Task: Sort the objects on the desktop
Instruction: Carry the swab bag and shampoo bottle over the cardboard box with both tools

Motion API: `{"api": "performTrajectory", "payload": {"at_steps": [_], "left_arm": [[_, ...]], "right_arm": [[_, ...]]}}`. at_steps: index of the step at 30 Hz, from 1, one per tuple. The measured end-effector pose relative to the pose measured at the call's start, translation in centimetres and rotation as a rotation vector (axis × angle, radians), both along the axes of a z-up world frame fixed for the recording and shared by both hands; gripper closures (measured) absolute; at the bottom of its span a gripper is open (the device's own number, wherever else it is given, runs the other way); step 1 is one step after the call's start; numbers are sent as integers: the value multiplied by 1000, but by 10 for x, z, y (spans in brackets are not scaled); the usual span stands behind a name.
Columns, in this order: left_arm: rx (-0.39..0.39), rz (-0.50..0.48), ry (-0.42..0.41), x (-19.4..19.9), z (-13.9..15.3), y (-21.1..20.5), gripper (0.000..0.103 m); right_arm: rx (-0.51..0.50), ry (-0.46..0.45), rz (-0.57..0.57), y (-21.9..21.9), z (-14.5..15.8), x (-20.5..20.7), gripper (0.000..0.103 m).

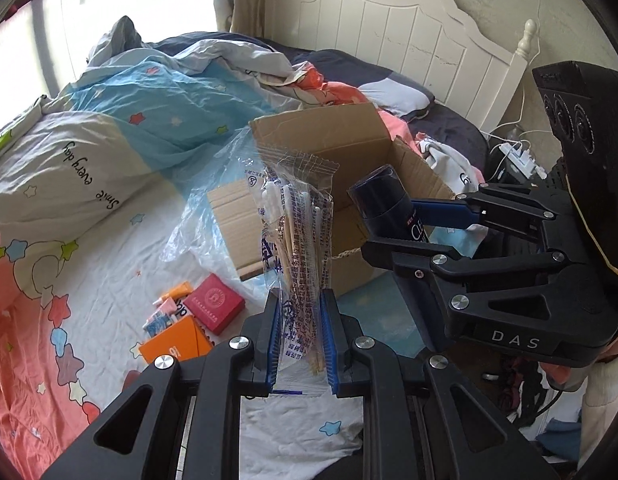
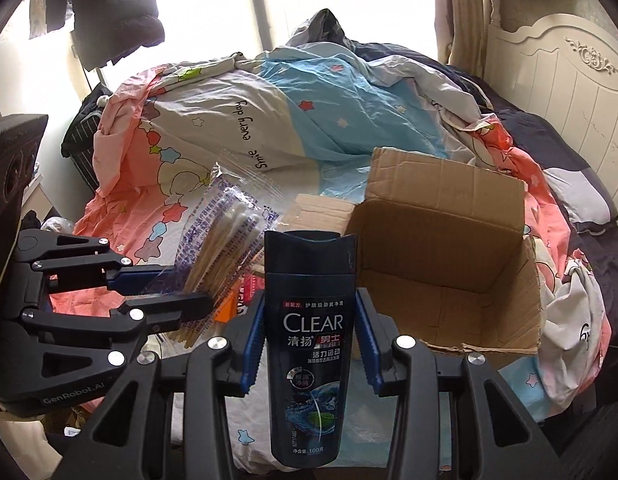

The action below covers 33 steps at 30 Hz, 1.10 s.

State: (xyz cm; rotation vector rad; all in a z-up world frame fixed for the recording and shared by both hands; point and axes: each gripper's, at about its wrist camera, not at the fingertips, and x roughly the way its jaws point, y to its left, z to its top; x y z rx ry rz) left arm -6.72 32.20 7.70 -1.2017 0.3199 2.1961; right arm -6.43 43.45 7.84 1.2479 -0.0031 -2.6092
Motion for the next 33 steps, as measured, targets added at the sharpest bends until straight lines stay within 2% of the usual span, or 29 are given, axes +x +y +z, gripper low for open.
{"api": "performTrajectory", "payload": {"at_steps": [6, 12, 23, 28, 33], "left_arm": [[23, -24, -34, -23, -9, 49, 84], [6, -58, -38, -42, -22, 84, 84], [0, -78, -50, -83, -39, 121, 84], [9, -80, -80, -95, -49, 130, 84], [16, -73, -109, -104, -61, 133, 84]], "right_arm": [[-19, 16, -66, 41, -9, -14, 64], [-25, 14, -94, 70, -20, -32, 64], [-60, 2, -126, 108, -35, -65, 64], [-85, -10, -132, 119, -39, -78, 64], [-63, 0, -125, 124, -39, -86, 64]]}}
